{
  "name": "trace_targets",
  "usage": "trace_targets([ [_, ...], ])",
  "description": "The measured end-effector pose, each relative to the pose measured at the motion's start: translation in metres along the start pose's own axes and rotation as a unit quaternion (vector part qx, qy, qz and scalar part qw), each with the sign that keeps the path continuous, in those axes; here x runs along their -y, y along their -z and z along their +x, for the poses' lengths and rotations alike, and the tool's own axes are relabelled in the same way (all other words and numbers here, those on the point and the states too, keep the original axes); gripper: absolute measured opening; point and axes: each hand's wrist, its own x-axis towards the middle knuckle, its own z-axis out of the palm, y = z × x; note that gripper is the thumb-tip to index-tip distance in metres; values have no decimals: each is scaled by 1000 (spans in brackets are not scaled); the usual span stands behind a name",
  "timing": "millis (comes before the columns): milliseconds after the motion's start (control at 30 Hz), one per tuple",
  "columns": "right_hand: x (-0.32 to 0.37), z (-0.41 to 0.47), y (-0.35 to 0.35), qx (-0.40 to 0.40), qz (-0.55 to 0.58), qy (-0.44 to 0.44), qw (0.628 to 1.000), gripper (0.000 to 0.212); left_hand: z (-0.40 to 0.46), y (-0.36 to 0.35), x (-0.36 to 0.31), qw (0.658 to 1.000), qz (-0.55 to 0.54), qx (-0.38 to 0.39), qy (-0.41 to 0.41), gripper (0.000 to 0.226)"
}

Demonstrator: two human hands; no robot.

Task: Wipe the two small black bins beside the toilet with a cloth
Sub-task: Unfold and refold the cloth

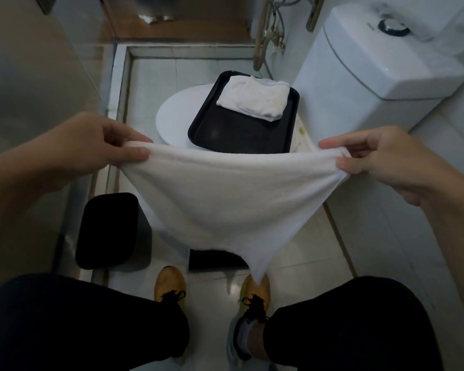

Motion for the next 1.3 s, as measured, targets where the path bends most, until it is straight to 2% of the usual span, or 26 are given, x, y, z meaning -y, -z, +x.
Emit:
trace_targets([
  [67,2,-1,-2,-13,-50,13,999,37,-3,-6,-2,990,115,-62,-56,18],
  [100,2,-2,-4,-27,-82,24,996,32,-3,-9,0,979,164,-88,-84,13],
  [167,2,-1,-6,-55,-165,52,983,18,-1,-12,6,947,249,-140,-147,18],
  [267,2,0,-9,-98,-284,103,948,9,6,-11,19,928,257,-181,-202,17],
  [333,-1,1,-10,-122,-295,156,935,8,7,-11,19,941,221,-157,-205,14],
  [400,-6,4,-11,-119,-268,181,939,7,6,-15,18,963,168,-122,-171,15],
  [533,-20,9,-22,-114,-179,172,962,11,3,-33,15,979,128,-108,-119,21],
  [733,-25,13,-66,-183,-104,155,965,5,1,-81,-12,993,81,-82,-16,29],
  [833,-13,5,-108,-145,-108,173,968,11,-2,-114,-41,998,-50,-30,29,31],
  [900,-5,-4,-132,-103,-114,196,969,16,-7,-130,-58,988,-143,2,56,30],
  [1000,0,-16,-143,-66,-123,235,962,22,-12,-135,-71,979,-190,24,68,26],
  [1100,0,-21,-142,-35,-133,223,965,27,-16,-131,-76,976,-200,32,81,32],
  [1167,-1,-23,-143,-39,-150,210,965,35,-20,-126,-80,975,-192,71,89,37],
  [1233,-4,-22,-139,-68,-112,216,968,29,-25,-122,-81,986,-112,119,23,39],
  [1300,-7,-21,-132,-65,-60,225,970,19,-30,-113,-76,990,26,118,-76,38],
])
